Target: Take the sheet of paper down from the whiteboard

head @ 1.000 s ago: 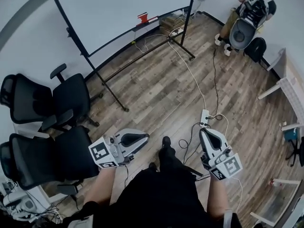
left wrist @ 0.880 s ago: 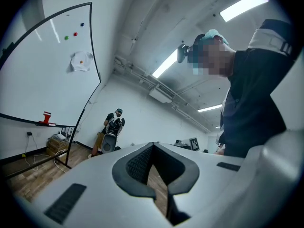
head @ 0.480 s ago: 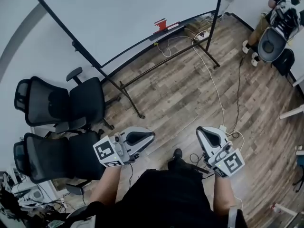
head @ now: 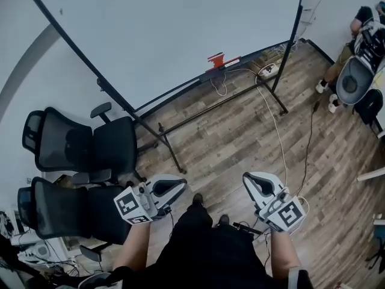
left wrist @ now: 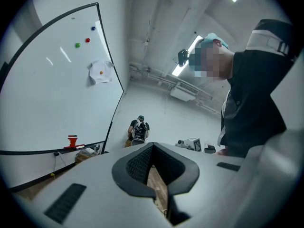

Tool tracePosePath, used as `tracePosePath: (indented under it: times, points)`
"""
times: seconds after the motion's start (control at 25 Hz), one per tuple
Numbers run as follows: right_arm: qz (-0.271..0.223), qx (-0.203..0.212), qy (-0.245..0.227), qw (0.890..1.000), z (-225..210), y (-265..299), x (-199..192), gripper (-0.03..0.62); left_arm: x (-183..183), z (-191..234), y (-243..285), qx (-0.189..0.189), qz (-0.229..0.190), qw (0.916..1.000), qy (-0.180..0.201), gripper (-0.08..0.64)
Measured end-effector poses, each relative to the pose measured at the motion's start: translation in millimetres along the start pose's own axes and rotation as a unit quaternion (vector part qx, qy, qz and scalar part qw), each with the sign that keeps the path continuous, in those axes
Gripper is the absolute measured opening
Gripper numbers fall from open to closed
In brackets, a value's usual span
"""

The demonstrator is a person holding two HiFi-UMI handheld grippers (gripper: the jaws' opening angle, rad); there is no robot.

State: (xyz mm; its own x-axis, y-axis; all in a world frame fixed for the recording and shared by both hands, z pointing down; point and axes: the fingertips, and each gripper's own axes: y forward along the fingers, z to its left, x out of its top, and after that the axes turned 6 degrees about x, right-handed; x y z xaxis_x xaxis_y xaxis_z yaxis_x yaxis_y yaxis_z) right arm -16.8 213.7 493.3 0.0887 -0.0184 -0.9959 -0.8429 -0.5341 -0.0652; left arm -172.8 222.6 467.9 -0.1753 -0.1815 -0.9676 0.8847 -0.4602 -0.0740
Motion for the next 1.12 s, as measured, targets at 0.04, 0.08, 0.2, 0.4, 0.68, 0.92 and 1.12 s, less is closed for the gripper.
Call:
tracePosePath:
  times: [0.04,0.08,0.2,0.4,0.68,0.92,1.12]
  points:
    - [0.008,0.000,-0.002,1.000,-5,8,-4,0.020,-1,12,2,0.002,0.004,1.0000,0.002,0.011]
    - [0.013,-0.003,-0.003,1.000,-11,17,-8,0.020,-2,24,5,0.000,0.008,1.0000,0.003,0.011]
    - [0.007,-0.028,0.004,1.000,-34,47,-10,0.020,0,56,20,-0.034,0.011,0.9994,-0.002,0.011]
    - [0.004,-0.043,0.004,0.999,-60,115,6,0.020,36,113,37,-0.087,-0.005,0.9962,0.001,0.011]
    - [0.000,-0.088,-0.032,0.996,-111,176,37,0.020,75,185,49,-0.155,-0.018,0.9877,0.008,0.011]
    - [0.021,-0.095,-0.037,0.995,-133,206,22,0.021,76,234,74,-0.153,-0.009,0.9879,0.024,0.011]
    - [-0.001,-0.102,-0.031,0.994,-175,219,22,0.021,87,252,101,-0.161,-0.005,0.9838,0.079,0.011]
